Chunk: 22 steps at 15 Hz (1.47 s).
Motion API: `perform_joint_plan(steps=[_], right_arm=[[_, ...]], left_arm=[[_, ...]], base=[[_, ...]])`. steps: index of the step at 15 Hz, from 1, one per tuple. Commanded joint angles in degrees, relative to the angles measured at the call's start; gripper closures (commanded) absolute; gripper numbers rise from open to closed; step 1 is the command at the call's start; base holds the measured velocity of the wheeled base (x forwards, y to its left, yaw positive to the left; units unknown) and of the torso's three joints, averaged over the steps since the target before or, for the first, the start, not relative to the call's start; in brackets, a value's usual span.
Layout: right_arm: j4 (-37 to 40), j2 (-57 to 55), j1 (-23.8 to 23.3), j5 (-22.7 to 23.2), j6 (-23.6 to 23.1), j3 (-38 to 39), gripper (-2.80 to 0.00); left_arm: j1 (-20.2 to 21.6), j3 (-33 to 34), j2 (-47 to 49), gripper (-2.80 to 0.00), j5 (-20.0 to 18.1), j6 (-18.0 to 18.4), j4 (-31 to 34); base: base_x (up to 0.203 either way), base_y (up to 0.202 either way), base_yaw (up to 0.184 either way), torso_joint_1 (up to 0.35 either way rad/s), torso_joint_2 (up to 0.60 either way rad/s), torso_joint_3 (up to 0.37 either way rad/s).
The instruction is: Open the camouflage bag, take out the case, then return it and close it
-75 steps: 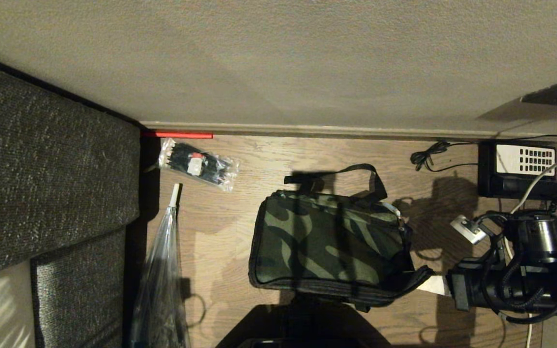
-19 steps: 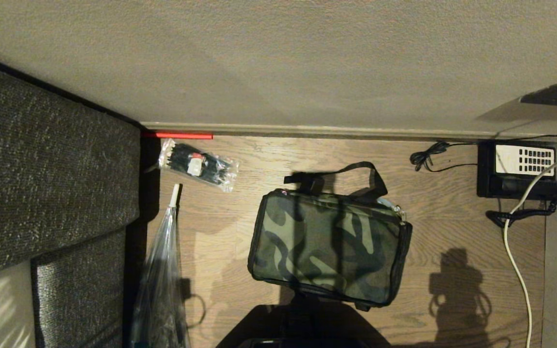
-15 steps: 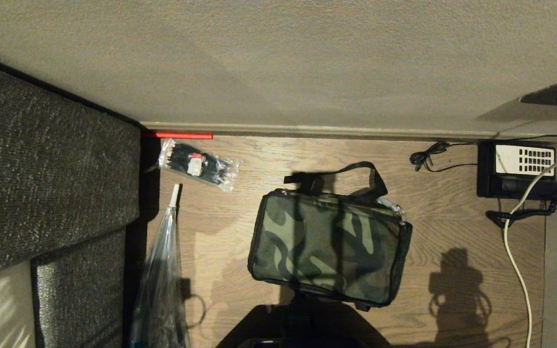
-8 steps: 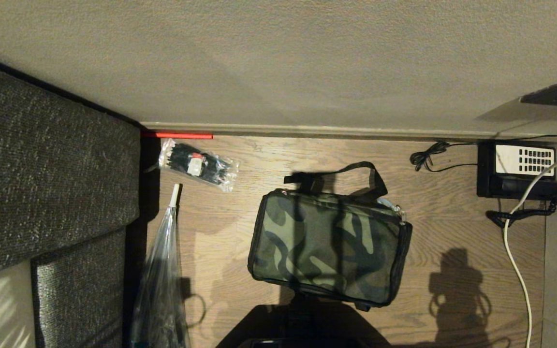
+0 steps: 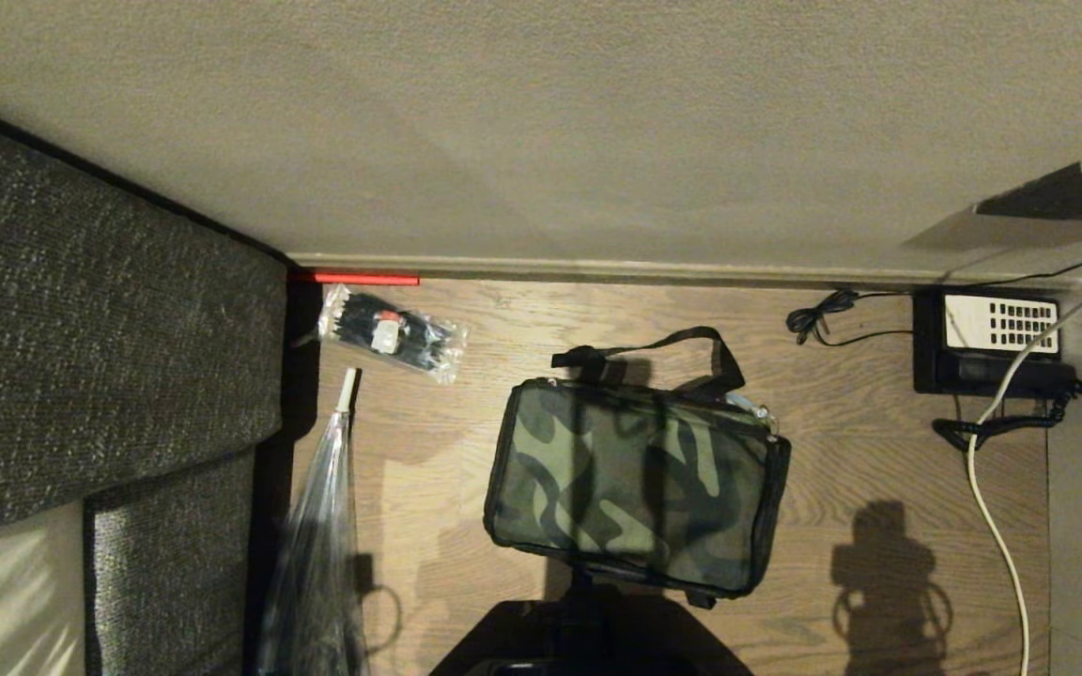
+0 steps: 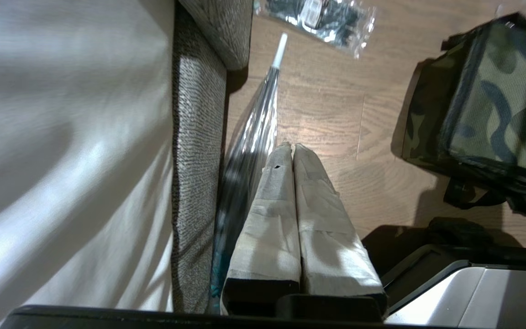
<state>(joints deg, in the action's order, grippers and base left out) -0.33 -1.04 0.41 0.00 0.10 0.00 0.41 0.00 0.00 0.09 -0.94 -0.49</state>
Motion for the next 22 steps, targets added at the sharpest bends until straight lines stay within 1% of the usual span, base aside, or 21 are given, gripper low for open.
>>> perform_joint_plan(steps=[1, 22], right_arm=[[0.0, -0.2, 0.0, 0.0, 0.0, 0.0, 0.00], [0.0, -0.2, 0.0, 0.0, 0.0, 0.0, 0.00]], left_arm=[[0.0, 0.1, 0.0, 0.00, 0.0, 0.0, 0.0], [0.0, 0.1, 0.0, 0.00, 0.0, -0.1, 0.0]], base=[[0.000, 0.000, 0.000, 0.002, 0.00, 0.198], [0.000, 0.000, 0.000, 0.002, 0.00, 0.203]])
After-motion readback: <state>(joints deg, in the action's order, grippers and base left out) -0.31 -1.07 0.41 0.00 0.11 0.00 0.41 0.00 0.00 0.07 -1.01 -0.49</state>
